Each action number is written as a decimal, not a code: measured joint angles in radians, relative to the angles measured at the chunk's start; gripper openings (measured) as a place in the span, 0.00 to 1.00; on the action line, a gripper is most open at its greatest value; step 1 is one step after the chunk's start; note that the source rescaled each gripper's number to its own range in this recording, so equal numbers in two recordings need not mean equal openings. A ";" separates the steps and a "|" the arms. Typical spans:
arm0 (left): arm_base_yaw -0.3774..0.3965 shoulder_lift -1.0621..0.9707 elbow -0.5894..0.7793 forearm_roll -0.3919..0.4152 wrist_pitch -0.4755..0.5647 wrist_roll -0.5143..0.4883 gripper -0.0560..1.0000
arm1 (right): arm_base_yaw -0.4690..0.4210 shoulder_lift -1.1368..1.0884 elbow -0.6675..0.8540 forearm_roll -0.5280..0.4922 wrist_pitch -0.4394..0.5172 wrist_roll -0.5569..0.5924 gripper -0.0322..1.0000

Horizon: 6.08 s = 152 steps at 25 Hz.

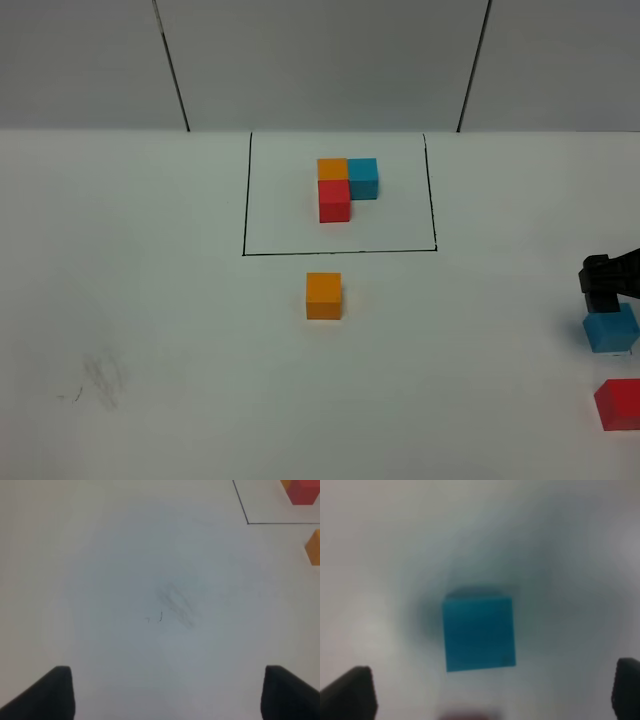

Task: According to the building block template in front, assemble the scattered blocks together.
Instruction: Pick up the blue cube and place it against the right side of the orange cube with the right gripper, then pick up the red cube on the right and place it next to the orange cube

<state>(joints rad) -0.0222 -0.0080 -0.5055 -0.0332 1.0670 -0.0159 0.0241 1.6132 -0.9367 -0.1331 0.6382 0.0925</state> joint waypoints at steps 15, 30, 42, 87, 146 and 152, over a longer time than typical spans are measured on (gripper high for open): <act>0.000 0.000 0.000 0.000 0.000 0.000 0.67 | -0.005 0.167 -0.001 -0.001 -0.109 -0.004 0.91; 0.000 0.000 0.000 0.000 0.000 0.000 0.67 | -0.005 0.250 -0.002 -0.015 -0.157 -0.035 0.26; 0.000 0.000 0.000 0.000 0.000 0.000 0.67 | 0.176 0.157 -0.146 0.070 -0.051 -0.589 0.26; 0.000 0.000 0.000 0.000 0.000 0.001 0.67 | 0.550 0.573 -0.717 0.211 0.230 -1.125 0.26; 0.000 0.000 0.000 0.000 0.000 0.001 0.67 | 0.446 0.289 -0.515 -0.004 0.301 -0.170 0.92; 0.000 0.000 0.000 0.000 0.000 0.001 0.67 | 0.310 0.059 -0.212 -0.082 0.234 0.031 0.88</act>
<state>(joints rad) -0.0222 -0.0080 -0.5055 -0.0332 1.0670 -0.0150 0.3341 1.6722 -1.1487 -0.2149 0.8719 0.1240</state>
